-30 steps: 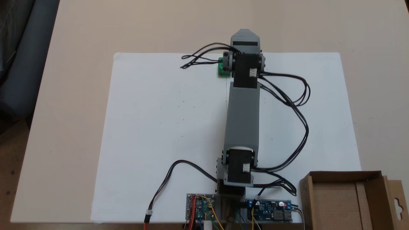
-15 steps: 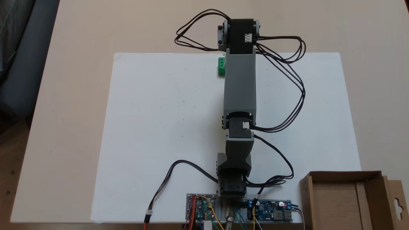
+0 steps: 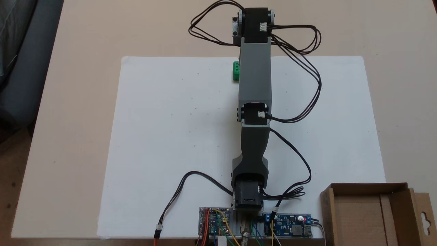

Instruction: Grasp a green dice and put it in the bin.

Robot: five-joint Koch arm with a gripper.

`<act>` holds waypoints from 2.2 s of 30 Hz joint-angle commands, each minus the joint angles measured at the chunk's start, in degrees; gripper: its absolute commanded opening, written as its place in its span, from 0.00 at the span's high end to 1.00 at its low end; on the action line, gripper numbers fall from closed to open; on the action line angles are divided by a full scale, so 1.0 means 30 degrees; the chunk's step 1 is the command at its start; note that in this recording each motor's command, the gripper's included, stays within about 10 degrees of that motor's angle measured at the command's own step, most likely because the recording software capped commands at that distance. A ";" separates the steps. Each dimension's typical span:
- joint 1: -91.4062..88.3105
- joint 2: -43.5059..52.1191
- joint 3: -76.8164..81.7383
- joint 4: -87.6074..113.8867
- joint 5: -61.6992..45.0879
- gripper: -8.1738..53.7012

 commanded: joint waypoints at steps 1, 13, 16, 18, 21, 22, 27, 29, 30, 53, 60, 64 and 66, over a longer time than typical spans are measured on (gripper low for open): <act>-0.0234 0.0439 -0.0557 0.3333 0.1172 0.21; -0.0205 0.0117 -0.0557 0.3333 0.1143 0.17; -0.0234 -0.0264 -0.0586 0.3333 0.1318 0.17; -0.0234 -0.0410 -0.0615 0.3333 0.1348 0.17; -0.0205 -0.0908 -0.1084 0.3363 0.1348 0.16; -0.0234 -0.1055 -0.1143 0.3333 0.1348 0.16; -0.0234 -0.1934 -0.1318 0.3281 0.1465 0.17; -0.0234 -0.2432 -0.1377 0.3135 0.1904 0.17; -0.0234 -0.2695 -0.1377 0.2930 0.2109 0.17; -0.1172 -0.4043 -0.1523 -0.0732 0.2432 0.17; -0.1816 -0.4453 -0.1582 -0.1406 0.1523 0.17; -0.1816 -0.4951 -0.2227 -0.1523 0.1523 0.17; -0.1758 -0.5303 -0.2607 -0.1553 0.1553 0.17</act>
